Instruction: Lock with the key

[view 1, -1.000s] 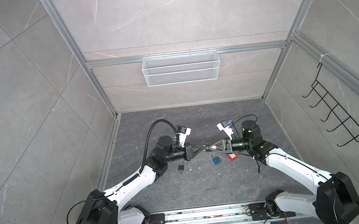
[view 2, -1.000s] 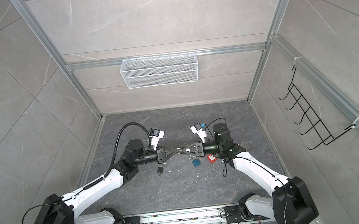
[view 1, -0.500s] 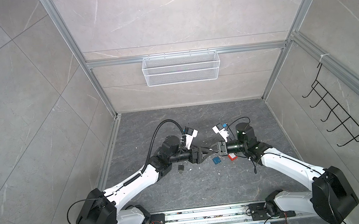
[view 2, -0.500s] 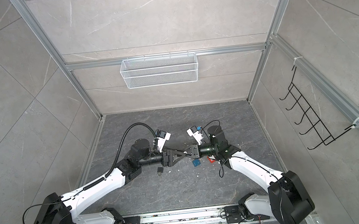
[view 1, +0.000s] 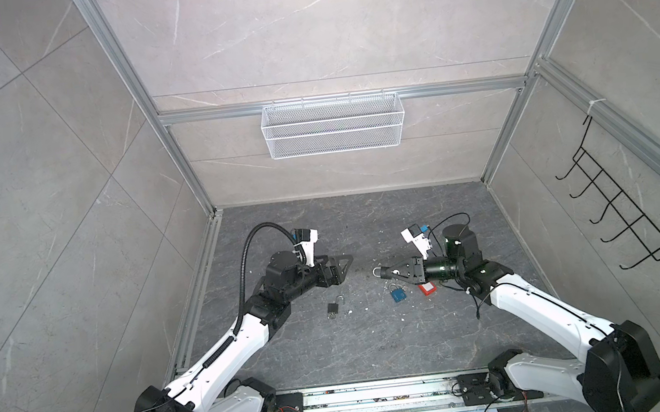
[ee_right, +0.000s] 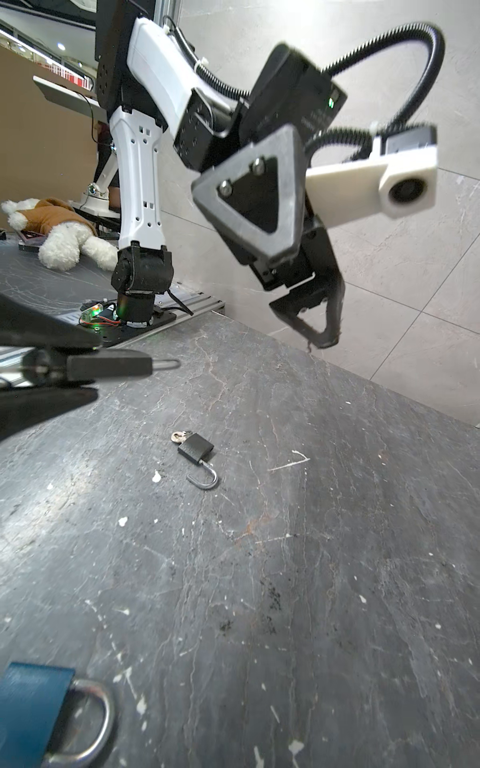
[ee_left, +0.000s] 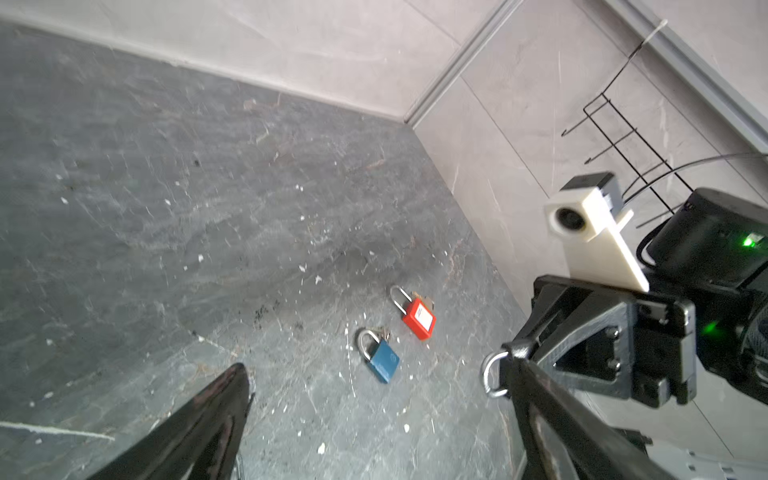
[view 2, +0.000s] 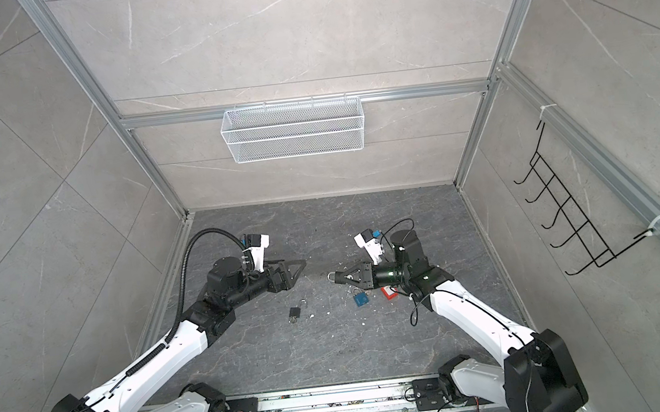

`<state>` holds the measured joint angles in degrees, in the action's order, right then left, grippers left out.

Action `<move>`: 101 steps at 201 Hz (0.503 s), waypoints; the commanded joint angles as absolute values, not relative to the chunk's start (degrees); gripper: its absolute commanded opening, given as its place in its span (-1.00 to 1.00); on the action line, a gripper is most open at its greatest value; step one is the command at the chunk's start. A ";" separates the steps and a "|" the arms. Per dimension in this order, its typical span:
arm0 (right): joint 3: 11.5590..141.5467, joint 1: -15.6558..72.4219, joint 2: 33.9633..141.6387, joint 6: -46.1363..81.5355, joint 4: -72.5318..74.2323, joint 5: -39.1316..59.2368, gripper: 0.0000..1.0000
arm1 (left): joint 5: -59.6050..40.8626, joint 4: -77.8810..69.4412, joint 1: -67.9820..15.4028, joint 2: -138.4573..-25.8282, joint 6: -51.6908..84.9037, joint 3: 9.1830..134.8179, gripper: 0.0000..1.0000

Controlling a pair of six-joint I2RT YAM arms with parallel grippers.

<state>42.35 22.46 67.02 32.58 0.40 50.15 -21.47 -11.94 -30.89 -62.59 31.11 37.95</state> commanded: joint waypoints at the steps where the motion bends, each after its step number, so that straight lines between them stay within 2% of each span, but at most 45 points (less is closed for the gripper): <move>1: 44.06 22.15 64.97 31.48 0.22 51.54 -1.00 | -33.03 -22.92 -30.63 -62.11 33.30 36.10 0.99; 28: 42.74 22.12 64.59 33.56 4.85 54.09 -1.00 | -41.26 -30.26 -30.64 -64.38 37.55 35.21 0.96; 69: 42.36 22.21 64.59 34.64 8.70 57.00 -1.00 | -50.68 -44.65 -30.84 -70.45 47.40 34.78 0.81; 86: 42.34 22.14 64.66 34.45 8.85 57.77 -1.00 | -53.63 -47.23 -31.58 -73.38 50.15 36.12 0.64; 101: 41.71 22.20 64.61 35.36 10.73 58.28 -1.00 | -53.93 -46.75 -32.87 -74.98 50.19 37.29 0.37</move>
